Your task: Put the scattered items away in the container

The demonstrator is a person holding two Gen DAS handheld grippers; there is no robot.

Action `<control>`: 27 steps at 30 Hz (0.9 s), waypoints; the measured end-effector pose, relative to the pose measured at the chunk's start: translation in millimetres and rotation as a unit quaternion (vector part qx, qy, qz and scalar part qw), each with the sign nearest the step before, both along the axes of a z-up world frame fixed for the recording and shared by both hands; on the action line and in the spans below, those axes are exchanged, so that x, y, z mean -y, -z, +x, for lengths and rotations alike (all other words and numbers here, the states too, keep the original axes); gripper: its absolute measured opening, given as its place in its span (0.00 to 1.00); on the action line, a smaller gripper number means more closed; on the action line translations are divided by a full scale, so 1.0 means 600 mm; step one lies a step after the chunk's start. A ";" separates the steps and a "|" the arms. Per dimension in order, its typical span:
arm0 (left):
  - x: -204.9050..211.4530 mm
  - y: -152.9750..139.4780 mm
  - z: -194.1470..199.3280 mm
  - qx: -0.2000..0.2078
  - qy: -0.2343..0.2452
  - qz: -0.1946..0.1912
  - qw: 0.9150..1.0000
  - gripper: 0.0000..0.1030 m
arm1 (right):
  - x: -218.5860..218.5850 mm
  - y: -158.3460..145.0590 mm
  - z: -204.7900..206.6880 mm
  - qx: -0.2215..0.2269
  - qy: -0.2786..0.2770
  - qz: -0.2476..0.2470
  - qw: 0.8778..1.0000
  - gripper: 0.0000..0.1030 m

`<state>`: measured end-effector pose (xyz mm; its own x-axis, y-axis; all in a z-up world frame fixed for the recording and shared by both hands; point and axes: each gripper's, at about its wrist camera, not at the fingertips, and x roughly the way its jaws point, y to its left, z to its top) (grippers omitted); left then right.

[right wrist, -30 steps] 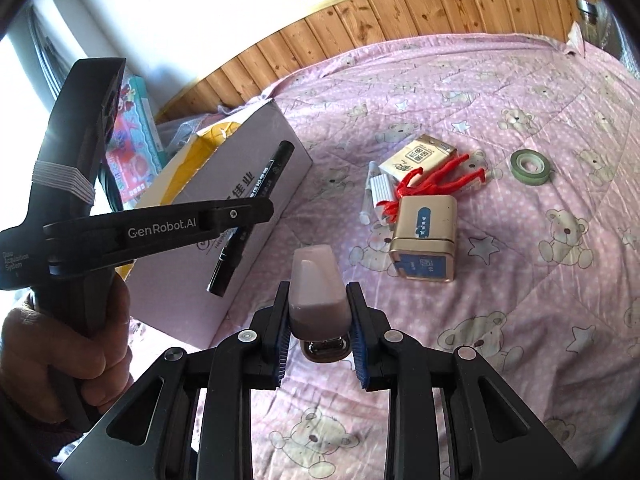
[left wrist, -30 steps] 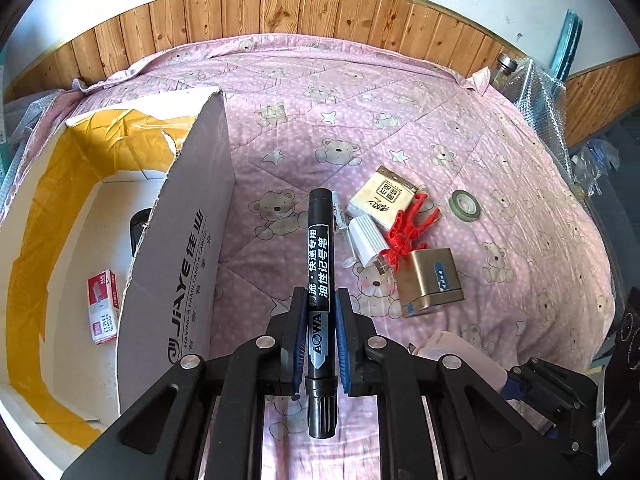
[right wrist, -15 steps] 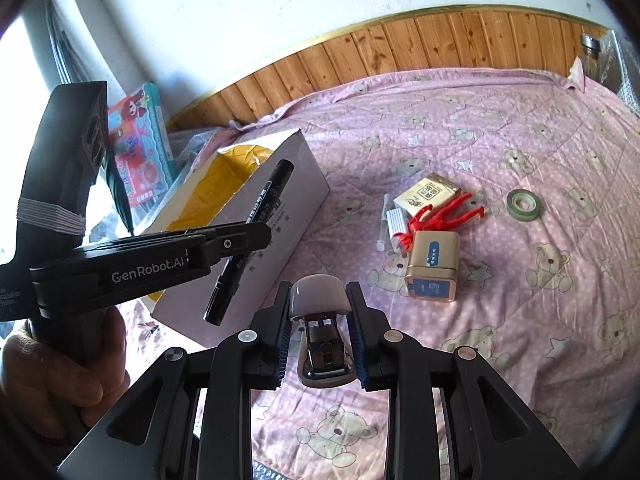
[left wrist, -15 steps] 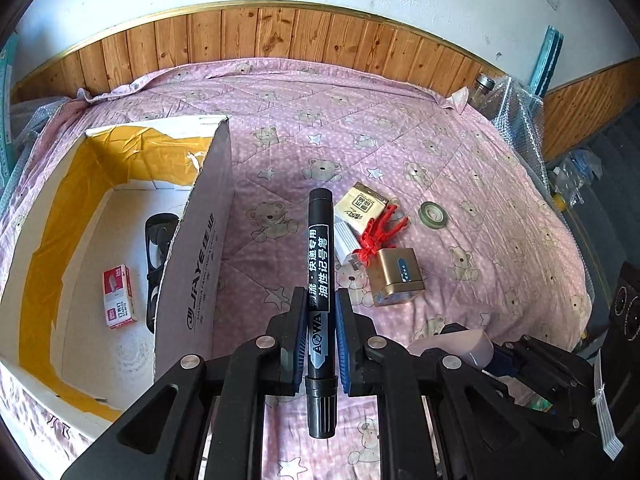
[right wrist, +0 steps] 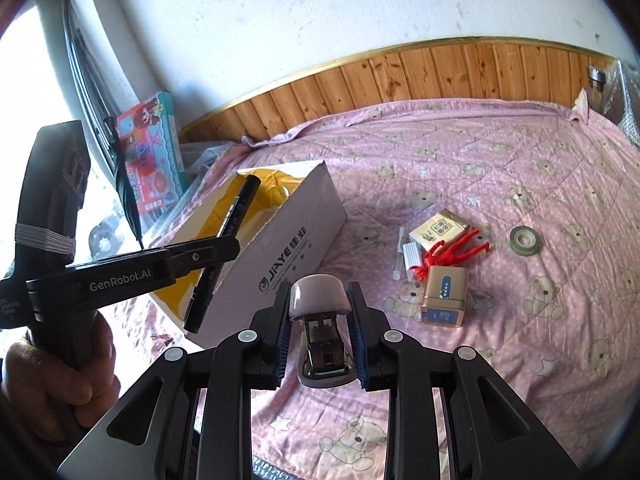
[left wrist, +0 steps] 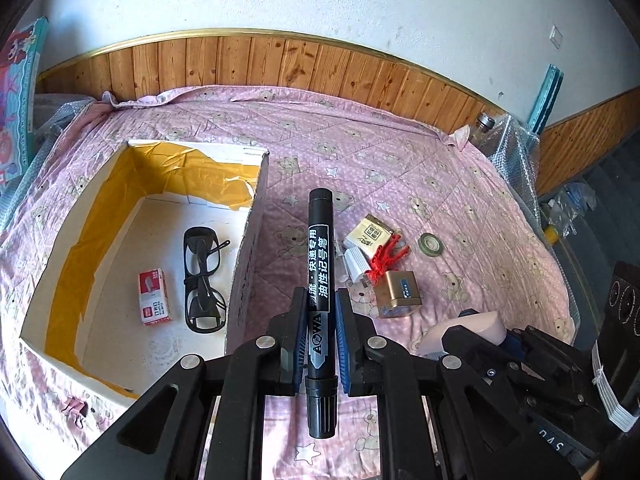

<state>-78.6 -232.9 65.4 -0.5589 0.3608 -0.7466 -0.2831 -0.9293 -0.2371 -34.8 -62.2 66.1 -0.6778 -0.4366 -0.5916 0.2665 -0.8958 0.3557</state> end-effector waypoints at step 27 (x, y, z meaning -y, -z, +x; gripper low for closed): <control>0.135 -0.045 0.003 -0.023 -0.058 0.053 0.997 0.14 | 0.086 -0.071 -0.010 -0.038 -0.026 0.026 0.999 0.26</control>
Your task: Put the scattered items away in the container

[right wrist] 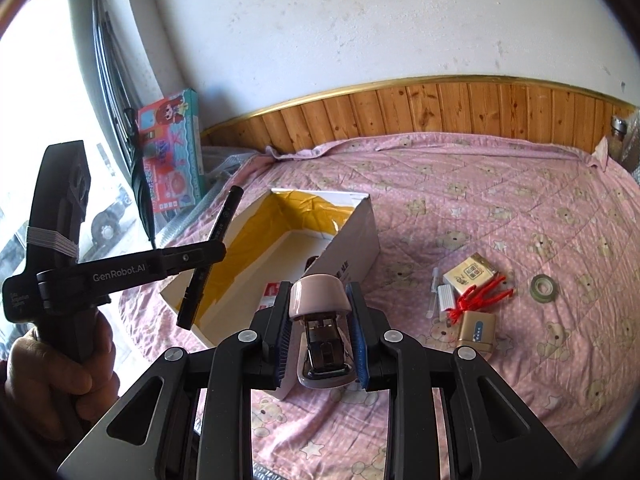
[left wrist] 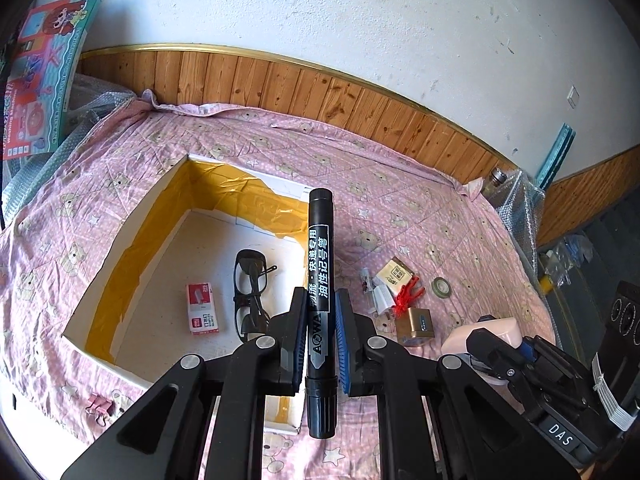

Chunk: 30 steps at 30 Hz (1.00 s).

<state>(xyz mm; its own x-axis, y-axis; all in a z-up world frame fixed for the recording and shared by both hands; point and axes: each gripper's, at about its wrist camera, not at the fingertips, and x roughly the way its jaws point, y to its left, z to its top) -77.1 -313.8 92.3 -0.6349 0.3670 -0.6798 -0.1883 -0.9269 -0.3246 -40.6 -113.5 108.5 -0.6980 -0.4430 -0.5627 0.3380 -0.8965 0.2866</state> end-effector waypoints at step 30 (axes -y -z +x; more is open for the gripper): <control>0.105 0.050 -0.126 0.060 -0.028 -0.021 0.998 0.14 | 0.159 -0.009 -0.169 0.016 -0.080 0.024 0.996 0.27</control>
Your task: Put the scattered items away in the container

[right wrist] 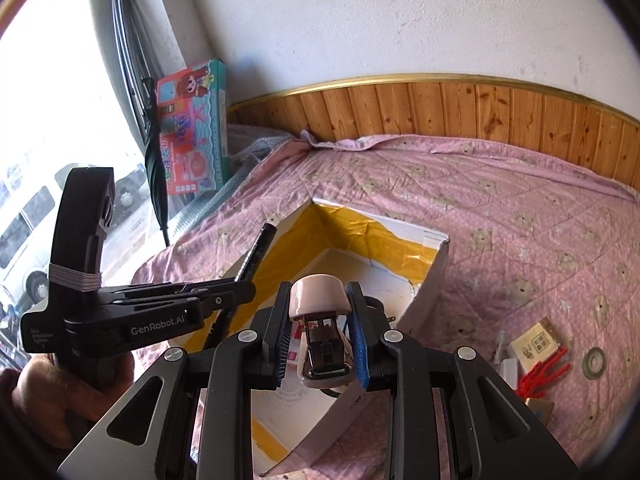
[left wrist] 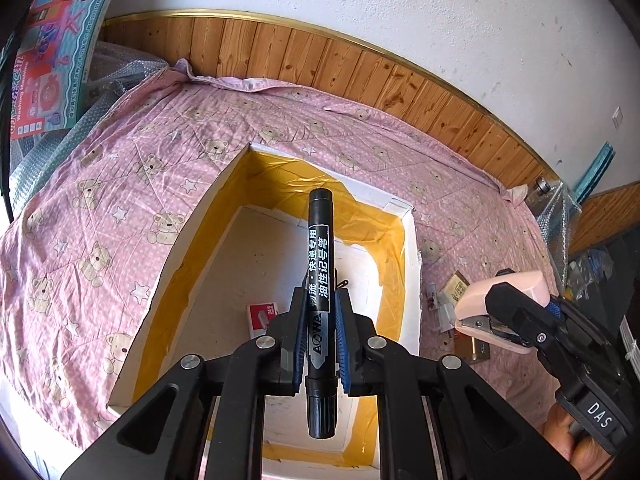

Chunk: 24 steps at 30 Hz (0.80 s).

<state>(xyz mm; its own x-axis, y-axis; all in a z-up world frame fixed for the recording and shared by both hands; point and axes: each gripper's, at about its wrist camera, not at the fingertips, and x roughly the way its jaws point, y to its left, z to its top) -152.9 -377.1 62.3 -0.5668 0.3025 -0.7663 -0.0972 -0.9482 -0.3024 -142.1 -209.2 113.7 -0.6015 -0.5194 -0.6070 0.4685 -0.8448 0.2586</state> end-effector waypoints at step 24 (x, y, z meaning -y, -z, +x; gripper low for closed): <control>-0.026 0.082 -0.046 0.081 0.046 -0.091 0.991 0.14 | 0.068 0.077 -0.174 0.114 -0.067 0.062 0.989 0.27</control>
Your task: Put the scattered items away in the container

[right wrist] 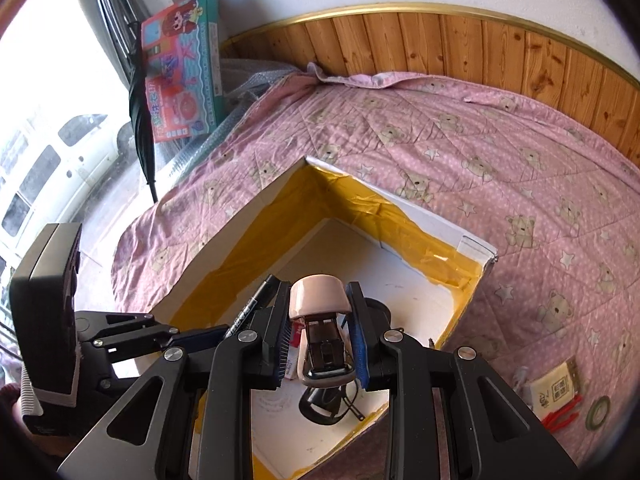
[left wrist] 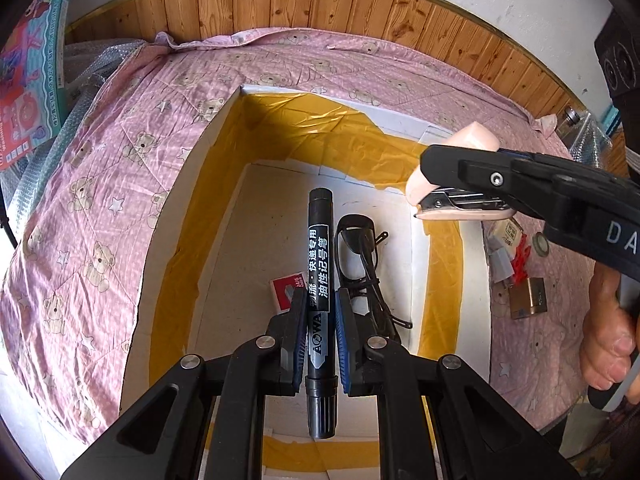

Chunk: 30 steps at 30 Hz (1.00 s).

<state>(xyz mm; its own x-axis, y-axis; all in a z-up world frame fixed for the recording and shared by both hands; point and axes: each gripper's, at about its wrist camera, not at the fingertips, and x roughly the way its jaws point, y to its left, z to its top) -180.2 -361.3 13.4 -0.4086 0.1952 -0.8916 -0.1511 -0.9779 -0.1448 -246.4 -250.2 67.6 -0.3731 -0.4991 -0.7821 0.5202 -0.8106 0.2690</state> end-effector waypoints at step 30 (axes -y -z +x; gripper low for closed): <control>0.020 0.011 -0.067 0.032 -0.017 0.048 0.998 0.14 | 0.106 0.060 -0.118 0.054 -0.021 0.070 0.996 0.27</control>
